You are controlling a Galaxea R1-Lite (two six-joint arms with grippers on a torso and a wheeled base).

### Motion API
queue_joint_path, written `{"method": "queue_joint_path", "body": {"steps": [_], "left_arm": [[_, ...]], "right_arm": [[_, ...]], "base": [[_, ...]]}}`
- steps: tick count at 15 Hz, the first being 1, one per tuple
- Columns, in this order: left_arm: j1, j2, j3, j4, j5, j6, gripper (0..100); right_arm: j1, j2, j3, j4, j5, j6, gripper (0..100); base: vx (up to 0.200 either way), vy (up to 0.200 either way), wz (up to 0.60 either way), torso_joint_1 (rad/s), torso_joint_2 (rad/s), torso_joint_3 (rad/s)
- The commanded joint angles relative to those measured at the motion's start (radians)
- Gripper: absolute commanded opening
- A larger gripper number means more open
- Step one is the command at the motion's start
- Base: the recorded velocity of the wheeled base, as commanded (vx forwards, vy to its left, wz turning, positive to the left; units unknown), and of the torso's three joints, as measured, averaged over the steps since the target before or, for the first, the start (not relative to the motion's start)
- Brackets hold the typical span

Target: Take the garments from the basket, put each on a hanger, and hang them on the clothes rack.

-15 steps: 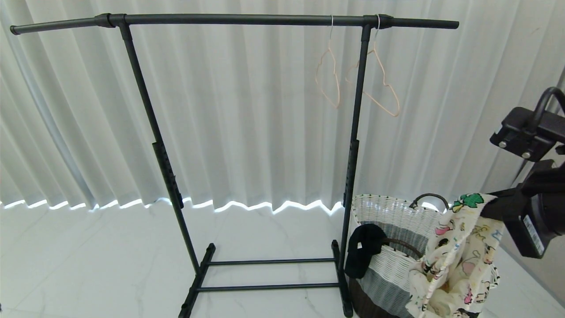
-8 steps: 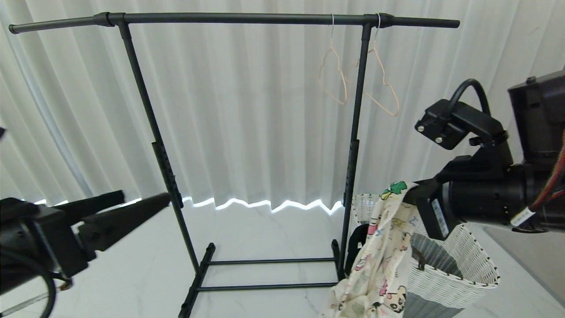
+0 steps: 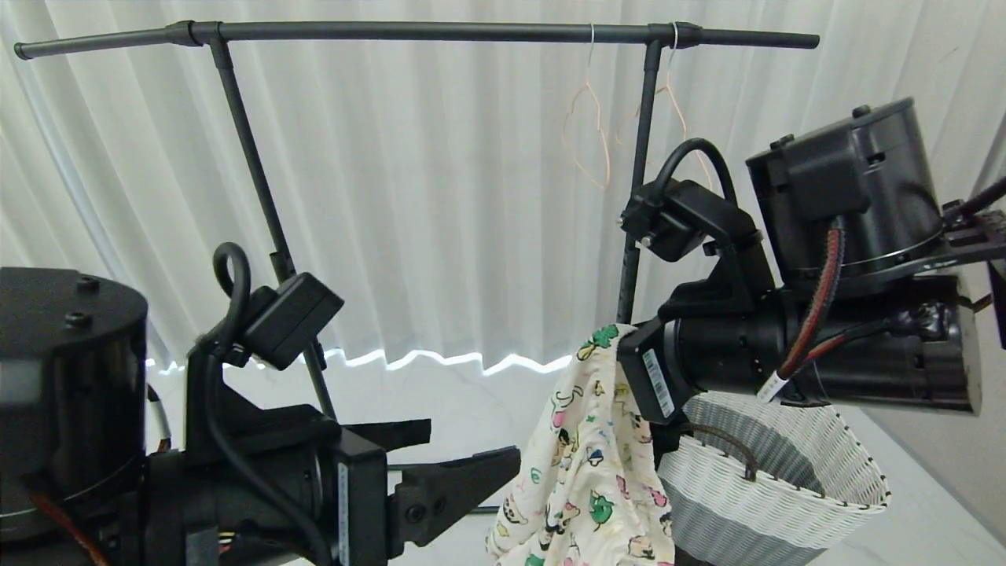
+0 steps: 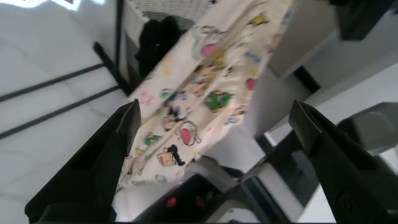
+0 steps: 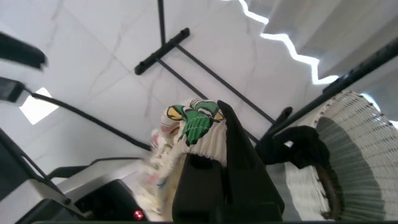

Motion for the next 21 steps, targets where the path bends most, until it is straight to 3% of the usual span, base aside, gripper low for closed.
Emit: {"method": "queue_joint_path", "body": {"steps": [1, 6, 13, 17, 19, 21], "left_arm": [[-0.025, 0.081, -0.092, -0.001, 0.003, -0.046, 100], [-0.045, 0.228, -0.215, -0.001, 0.069, -0.043, 100], [-0.084, 0.374, -0.220, -0.001, 0.198, -0.044, 100], [-0.079, 0.497, -0.224, -0.001, 0.310, -0.049, 100], [-0.078, 0.543, -0.187, -0.001, 0.380, -0.044, 100], [-0.076, 0.535, -0.128, 0.000, 0.395, -0.043, 100]], "right_arm": [[0.012, 0.031, -0.032, 0.001, 0.000, 0.003, 0], [0.010, 0.029, -0.034, 0.001, -0.005, 0.003, 0], [0.012, 0.025, -0.044, 0.001, -0.014, 0.004, 0], [0.012, 0.000, -0.043, 0.005, -0.014, 0.004, 0], [0.007, -0.021, -0.034, 0.014, -0.018, 0.004, 0], [-0.013, -0.040, -0.021, 0.017, -0.051, 0.004, 0]], "base": [[0.000, 0.000, 0.00, 0.000, 0.00, 0.000], [0.000, 0.000, 0.00, 0.000, 0.00, 0.000], [0.000, 0.000, 0.00, 0.000, 0.00, 0.000], [0.000, 0.000, 0.00, 0.000, 0.00, 0.000], [0.000, 0.000, 0.00, 0.000, 0.00, 0.000], [0.000, 0.000, 0.00, 0.000, 0.00, 0.000]]}}
